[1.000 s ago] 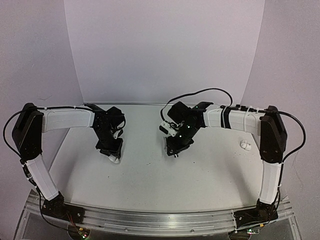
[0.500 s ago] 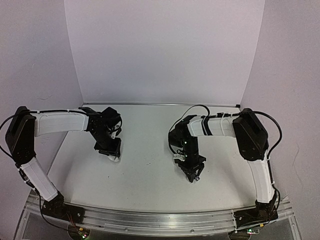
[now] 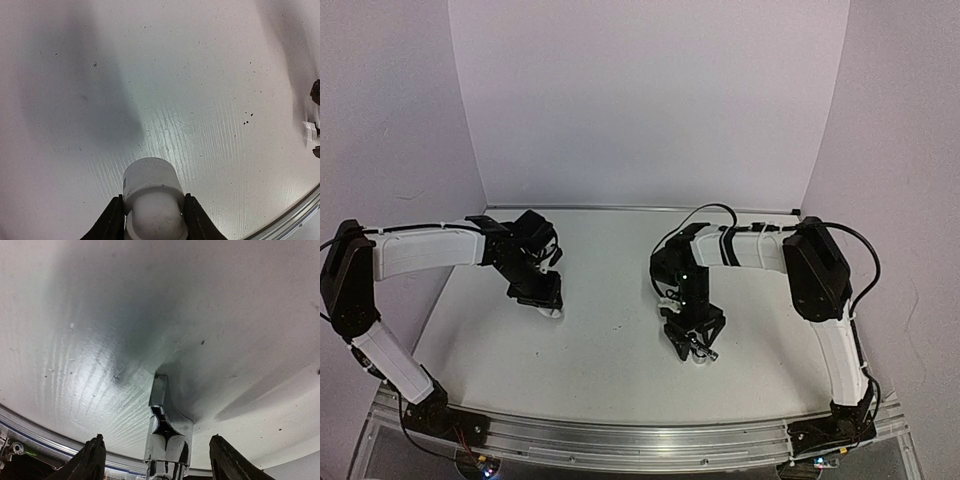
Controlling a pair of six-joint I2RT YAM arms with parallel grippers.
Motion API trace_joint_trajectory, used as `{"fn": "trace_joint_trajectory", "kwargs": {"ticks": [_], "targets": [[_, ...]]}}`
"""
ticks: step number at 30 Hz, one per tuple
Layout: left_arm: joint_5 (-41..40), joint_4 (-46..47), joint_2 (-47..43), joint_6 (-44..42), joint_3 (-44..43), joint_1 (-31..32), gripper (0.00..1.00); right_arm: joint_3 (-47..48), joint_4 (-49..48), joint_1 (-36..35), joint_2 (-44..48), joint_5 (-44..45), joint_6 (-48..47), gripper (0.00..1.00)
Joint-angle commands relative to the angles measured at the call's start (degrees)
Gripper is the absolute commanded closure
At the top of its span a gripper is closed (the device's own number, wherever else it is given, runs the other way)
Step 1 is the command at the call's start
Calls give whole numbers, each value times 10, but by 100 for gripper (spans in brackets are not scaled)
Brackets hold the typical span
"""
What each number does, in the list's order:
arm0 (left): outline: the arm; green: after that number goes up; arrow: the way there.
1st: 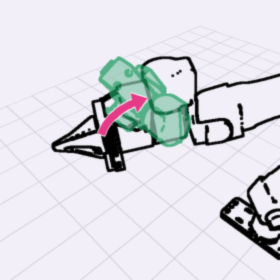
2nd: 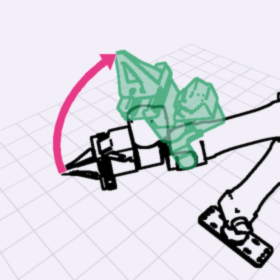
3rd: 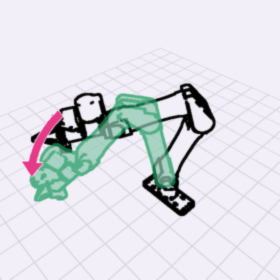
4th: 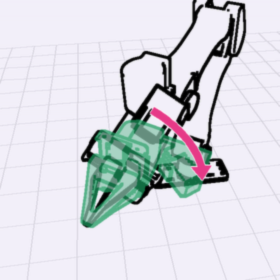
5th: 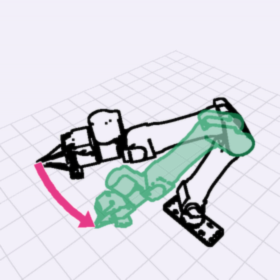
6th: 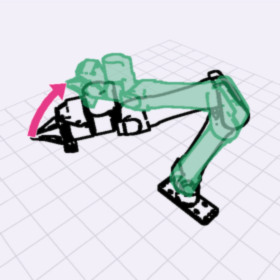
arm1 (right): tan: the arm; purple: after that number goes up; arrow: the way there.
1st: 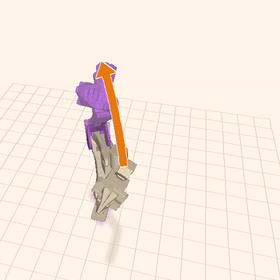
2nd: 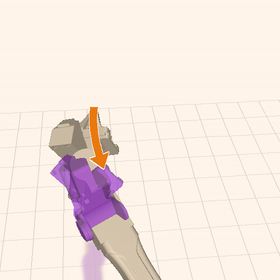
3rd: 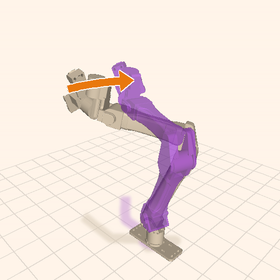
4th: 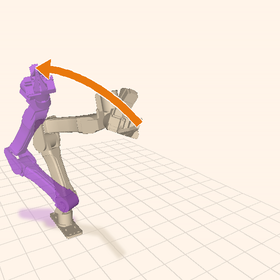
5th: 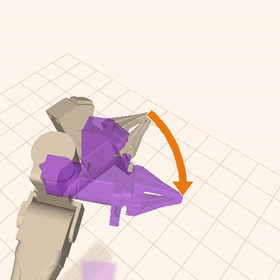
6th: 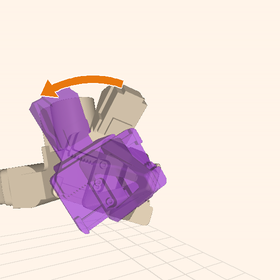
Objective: Install the water faucets
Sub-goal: Position the water faucet at the center of the board, then pick up the water faucet from the center of the board.
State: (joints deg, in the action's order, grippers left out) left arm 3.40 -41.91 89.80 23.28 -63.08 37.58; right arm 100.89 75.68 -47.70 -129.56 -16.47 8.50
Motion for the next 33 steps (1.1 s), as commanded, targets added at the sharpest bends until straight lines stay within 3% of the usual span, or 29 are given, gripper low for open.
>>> {"fn": "trace_joint_trajectory", "kwargs": {"ticks": [1,8,27,33], "targets": [[1,21,-37,-16,6,2,100,35,12,-2,-13,16,22,30],[1,26,-53,-20,21,2,100,65,53,-2,-49,9,9,50],[8,28,-64,-21,29,1,100,16,85,-7,-20,55,15,56],[11,28,-66,-19,30,1,100,29,84,-8,-37,50,9,71]]}}
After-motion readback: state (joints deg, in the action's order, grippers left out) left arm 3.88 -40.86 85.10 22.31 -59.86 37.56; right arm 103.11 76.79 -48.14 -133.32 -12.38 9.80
